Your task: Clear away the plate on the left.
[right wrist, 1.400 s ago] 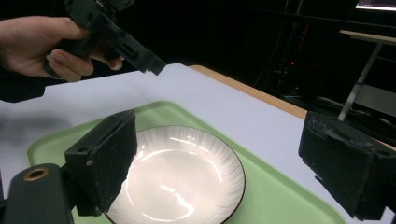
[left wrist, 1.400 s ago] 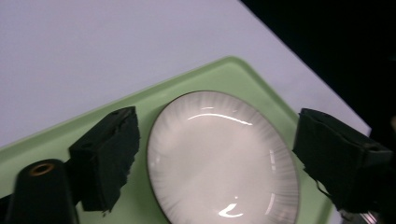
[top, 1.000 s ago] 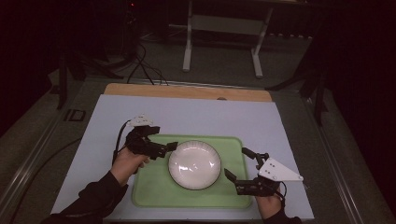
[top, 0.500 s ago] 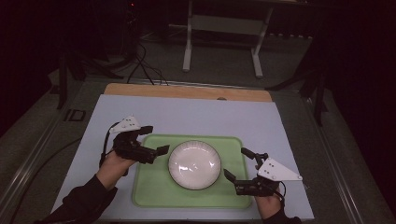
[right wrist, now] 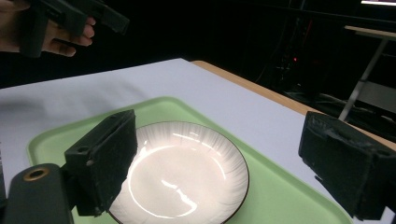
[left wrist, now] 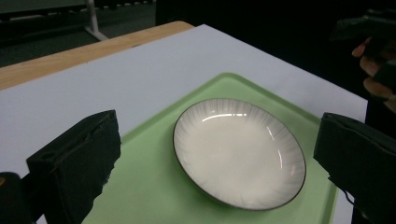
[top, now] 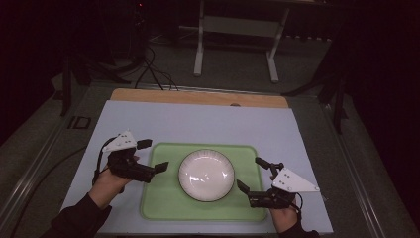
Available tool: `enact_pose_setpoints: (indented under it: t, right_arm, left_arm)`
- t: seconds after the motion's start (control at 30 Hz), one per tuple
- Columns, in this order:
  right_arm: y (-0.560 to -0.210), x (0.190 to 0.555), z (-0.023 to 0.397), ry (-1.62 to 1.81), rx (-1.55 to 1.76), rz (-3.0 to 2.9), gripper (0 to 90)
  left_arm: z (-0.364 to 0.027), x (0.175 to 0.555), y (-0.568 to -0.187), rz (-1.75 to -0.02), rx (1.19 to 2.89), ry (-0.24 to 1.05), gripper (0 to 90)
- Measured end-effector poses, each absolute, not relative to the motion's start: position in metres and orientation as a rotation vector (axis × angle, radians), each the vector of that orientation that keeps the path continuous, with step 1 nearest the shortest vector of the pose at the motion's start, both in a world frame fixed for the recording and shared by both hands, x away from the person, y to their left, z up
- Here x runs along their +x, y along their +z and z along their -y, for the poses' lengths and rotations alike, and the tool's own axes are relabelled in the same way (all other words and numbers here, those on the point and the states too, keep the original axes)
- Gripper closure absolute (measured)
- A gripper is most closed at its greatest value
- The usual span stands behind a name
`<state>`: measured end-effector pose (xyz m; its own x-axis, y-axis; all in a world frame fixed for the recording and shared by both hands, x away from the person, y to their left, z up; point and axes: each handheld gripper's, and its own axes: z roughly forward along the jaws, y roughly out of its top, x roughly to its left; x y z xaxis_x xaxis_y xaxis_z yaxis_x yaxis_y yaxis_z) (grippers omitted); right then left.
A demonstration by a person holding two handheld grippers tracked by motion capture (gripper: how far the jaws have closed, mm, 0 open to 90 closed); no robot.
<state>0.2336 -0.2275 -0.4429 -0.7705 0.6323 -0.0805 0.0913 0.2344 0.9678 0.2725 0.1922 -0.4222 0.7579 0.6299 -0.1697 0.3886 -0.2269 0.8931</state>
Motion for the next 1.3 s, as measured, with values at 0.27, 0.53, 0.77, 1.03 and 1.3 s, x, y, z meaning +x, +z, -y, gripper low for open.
enact_pose_setpoints:
  t: [0.27, 0.53, 0.77, 1.03, 1.3]
  right_arm:
    - [-0.443, 0.234, 0.227, 1.563, 0.661, -2.054, 11.4]
    - [-0.443, 0.233, 0.228, 1.558, 0.658, -2.054, 11.4]
    - [-0.443, 0.234, 0.227, 1.560, 0.655, -2.057, 11.4]
    - [-0.444, 0.234, 0.228, 1.560, 0.656, -2.062, 11.4]
    - [-0.445, 0.235, 0.229, 1.564, 0.668, -2.067, 11.4]
  left_arm:
    - [-0.198, 0.267, -0.432, -0.782, 1.845, 0.259, 0.6]
    - [-0.199, 0.263, -0.447, -0.779, 1.877, 0.254, 0.6]
    - [-0.201, 0.262, -0.460, -0.786, 1.872, 0.254, 0.7]
    - [-0.200, 0.260, -0.469, -0.772, 1.881, 0.273, 0.6]
    - [-0.203, 0.263, -0.475, -0.779, 1.865, 0.275, 0.7]
